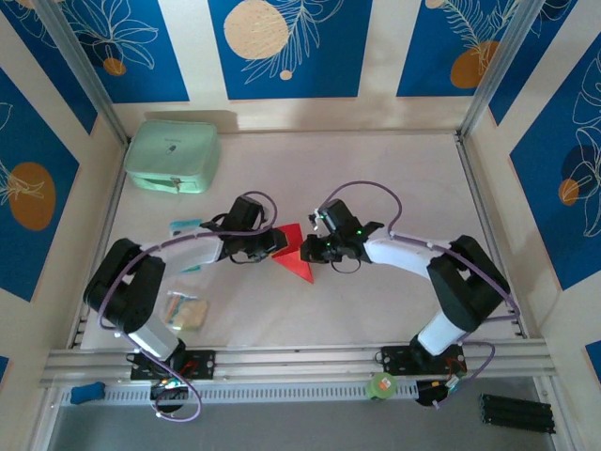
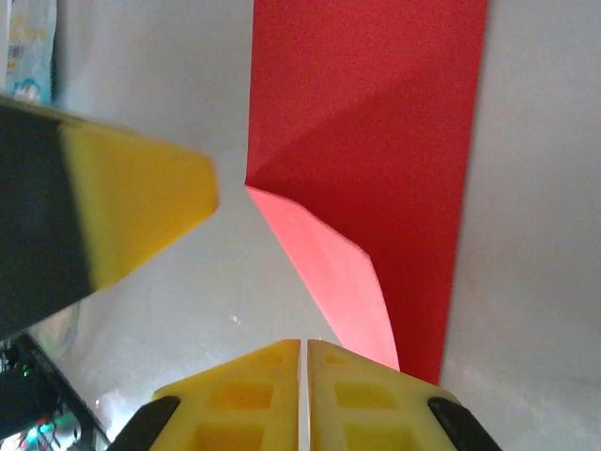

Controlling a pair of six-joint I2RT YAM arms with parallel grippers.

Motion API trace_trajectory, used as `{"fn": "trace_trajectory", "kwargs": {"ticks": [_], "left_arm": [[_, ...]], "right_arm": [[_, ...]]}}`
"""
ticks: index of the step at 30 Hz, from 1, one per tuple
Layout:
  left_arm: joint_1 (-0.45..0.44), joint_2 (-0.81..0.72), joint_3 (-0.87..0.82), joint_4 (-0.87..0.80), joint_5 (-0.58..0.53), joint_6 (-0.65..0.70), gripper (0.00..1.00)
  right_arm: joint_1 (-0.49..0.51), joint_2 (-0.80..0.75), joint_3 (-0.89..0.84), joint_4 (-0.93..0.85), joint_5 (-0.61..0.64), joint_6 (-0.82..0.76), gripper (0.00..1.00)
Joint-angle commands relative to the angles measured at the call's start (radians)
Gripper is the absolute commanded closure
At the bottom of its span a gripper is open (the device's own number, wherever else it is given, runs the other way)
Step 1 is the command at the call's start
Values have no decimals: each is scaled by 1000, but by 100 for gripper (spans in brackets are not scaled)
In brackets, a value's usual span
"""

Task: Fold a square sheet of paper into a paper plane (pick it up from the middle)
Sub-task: Fourth fold the wing at the center of the table.

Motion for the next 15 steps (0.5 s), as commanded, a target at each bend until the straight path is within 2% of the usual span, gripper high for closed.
{"fn": "trace_trajectory", "kwargs": {"ticks": [1,6,15], "left_arm": [[8,-42,-56,-9,-34,-76,68],[8,-52,-107,38,-15,-149,70],[9,17,-94,66,15,-168,72]], "right_arm": [[8,58,51,-28,12,18,90],[7,143,99,-69,43,33,89],[-3,212,109,-87,57,84,86]]}}
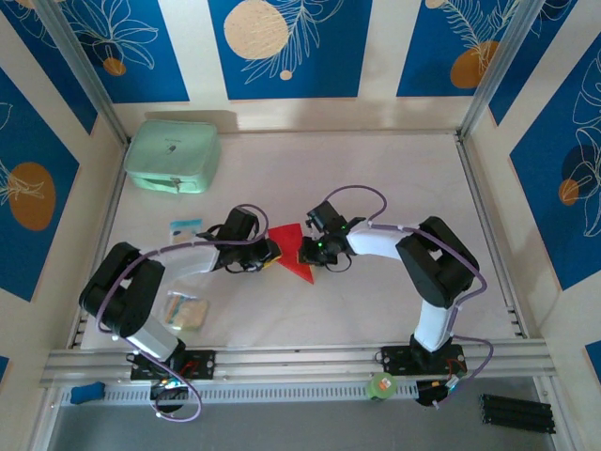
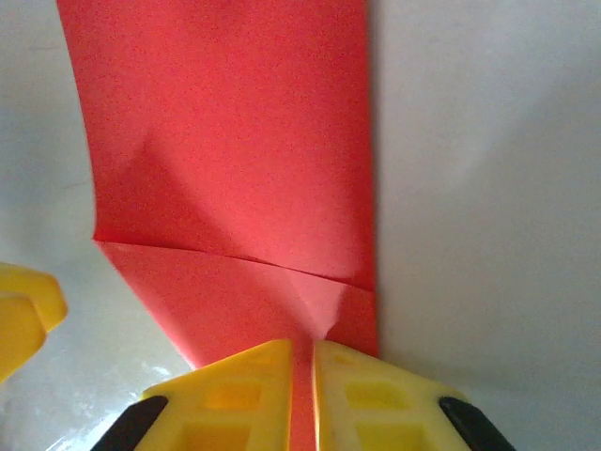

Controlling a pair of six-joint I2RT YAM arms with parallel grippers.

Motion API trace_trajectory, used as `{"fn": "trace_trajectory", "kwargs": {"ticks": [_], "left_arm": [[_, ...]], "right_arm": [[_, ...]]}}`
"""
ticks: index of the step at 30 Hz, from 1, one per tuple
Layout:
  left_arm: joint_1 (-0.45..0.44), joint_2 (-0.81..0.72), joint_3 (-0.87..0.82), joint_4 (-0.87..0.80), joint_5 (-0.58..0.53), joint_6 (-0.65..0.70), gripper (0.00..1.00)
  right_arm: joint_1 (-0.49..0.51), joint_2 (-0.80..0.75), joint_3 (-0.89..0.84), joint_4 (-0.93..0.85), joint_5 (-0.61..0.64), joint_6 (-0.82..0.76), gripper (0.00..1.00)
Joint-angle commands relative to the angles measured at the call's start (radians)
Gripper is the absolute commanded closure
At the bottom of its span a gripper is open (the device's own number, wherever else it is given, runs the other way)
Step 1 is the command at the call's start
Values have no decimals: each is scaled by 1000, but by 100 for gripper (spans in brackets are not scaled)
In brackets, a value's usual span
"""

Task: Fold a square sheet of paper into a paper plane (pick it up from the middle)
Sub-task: Fourth fold the wing at the center of the table.

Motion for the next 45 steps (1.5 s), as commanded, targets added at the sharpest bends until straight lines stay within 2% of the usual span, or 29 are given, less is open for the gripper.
{"fn": "trace_trajectory", "kwargs": {"ticks": [1,11,19,30,38,45], "left_arm": [[3,35,11,15,19,-17,72],[5,82,42,12,9,-20,72],[5,102,57,49,27,-14,80],[11,103,57,103,67,-2,81],[61,140,13,234,134,-48,80],[72,169,10,258,152,-60,81]], "right_arm": [[-4,20,22,-38,13,36,86],[-5,37,5,-41,6,50,86],[-11,47,-1,-29,-5,49,87],[-18,55,-10,-24,-4,40,87],[-22,66,-22,-20,19,-30,87],[-24,67,-26,-7,26,-58,87]]}}
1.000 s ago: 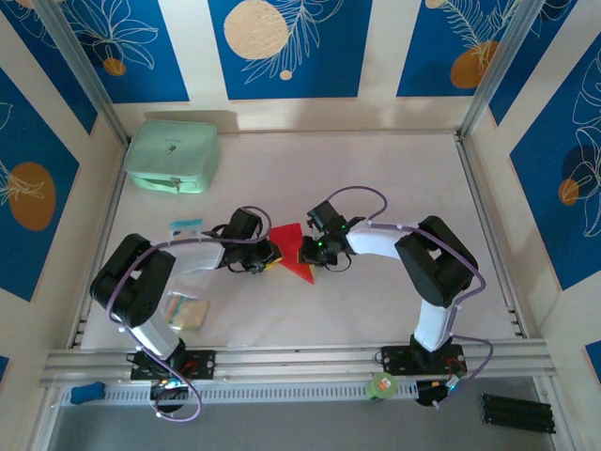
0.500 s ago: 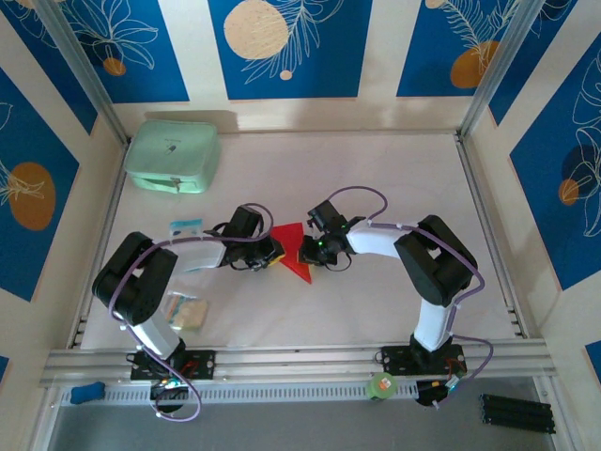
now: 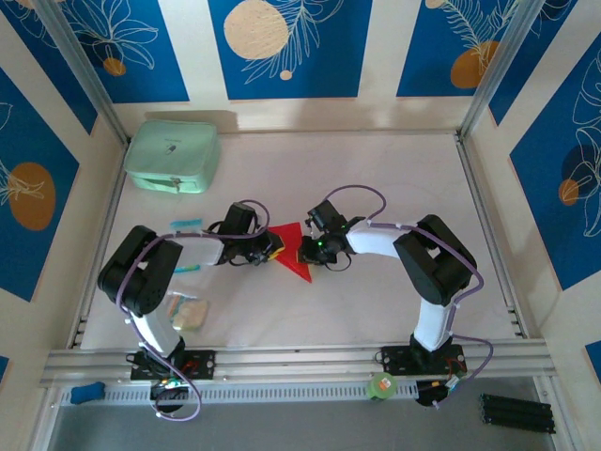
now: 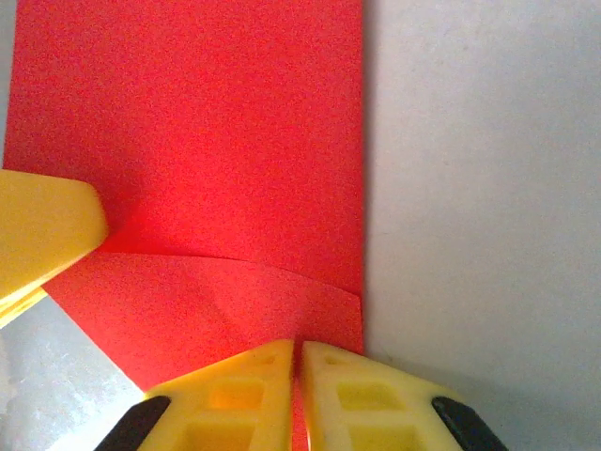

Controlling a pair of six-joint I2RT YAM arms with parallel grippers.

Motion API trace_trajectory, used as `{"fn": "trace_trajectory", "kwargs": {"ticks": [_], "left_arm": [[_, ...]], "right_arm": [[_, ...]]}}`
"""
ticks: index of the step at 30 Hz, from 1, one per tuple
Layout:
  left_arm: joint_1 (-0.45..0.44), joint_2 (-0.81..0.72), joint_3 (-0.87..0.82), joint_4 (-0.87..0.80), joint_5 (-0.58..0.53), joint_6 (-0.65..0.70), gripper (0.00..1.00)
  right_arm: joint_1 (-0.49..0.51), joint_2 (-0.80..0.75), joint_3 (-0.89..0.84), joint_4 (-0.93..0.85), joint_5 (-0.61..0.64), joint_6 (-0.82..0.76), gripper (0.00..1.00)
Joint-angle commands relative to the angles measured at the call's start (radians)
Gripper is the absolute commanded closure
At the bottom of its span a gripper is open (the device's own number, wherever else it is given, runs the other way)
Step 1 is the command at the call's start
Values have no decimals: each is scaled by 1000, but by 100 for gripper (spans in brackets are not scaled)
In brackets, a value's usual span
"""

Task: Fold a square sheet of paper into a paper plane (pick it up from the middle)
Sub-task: Fourth fold the wing at the center of the table.

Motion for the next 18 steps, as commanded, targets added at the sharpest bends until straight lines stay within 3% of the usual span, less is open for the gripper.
{"fn": "trace_trajectory", "kwargs": {"ticks": [1,10,18], "left_arm": [[11,14,-9,32,35,-15,82],[11,-21,-4,-15,22,-34,96],[9,-59,14,-89,0,-50,96]], "right_arm": [[-8,46,-30,-31,44,-36,87],[-8,-46,-6,32,37,-188,82],[75,-203,-67,89,230,-350,66]]}}
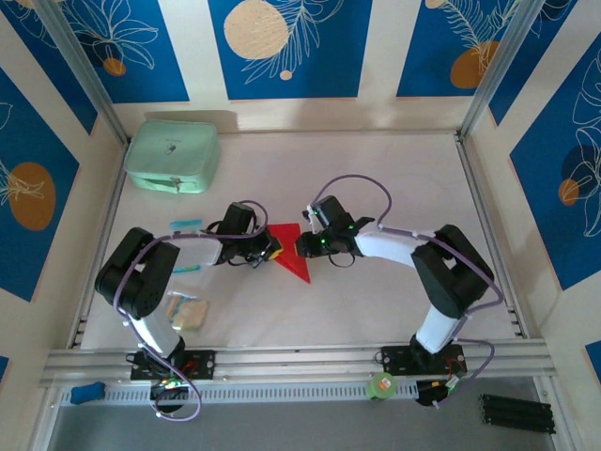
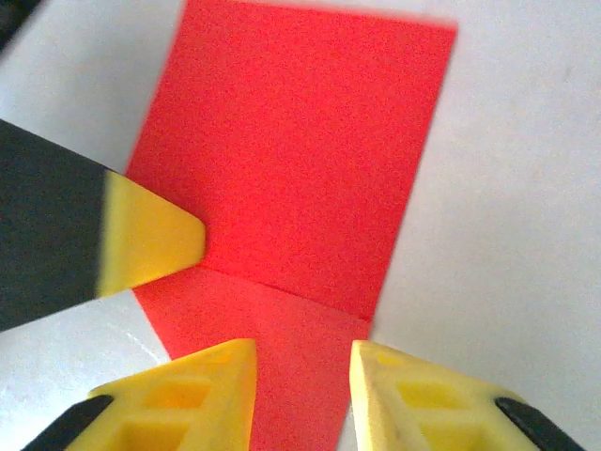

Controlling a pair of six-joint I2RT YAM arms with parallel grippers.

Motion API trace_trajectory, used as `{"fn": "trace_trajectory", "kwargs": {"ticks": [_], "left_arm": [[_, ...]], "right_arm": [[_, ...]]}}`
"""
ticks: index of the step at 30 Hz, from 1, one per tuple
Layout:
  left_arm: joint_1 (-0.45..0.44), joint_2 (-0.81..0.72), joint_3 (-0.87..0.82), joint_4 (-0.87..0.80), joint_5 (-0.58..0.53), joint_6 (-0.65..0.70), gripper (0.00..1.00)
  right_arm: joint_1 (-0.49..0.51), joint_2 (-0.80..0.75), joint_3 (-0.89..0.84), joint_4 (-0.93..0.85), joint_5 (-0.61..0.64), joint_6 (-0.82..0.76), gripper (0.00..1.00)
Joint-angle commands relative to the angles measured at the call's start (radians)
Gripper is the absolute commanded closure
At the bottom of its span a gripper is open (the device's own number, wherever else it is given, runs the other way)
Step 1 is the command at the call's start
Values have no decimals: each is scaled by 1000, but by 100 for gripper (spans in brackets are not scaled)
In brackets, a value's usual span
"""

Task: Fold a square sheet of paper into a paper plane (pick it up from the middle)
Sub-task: Fourth fold the wing at the center of the table.

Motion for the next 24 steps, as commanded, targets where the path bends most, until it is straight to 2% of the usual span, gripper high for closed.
{"fn": "trace_trajectory", "kwargs": {"ticks": [1,5,9,16,24], "left_arm": [[6,-27,19,-49,-14,-22,96],[6,-25,36,-58,-18,-33,96],[6,-25,45,-72,-20,-28,96],[5,-20,53,-84,-20,-24,96],[6,-30,53,-96,-29,-25,95]], "right_arm": [[71,-56,-31,27,153,-105,66],[173,-54,-45,27,355,-158,65],[257,-21,-42,5,469,-177,65],[326,55,-18,-34,520,-143,66],[330,92,1,-46,540,-135,74]]}}
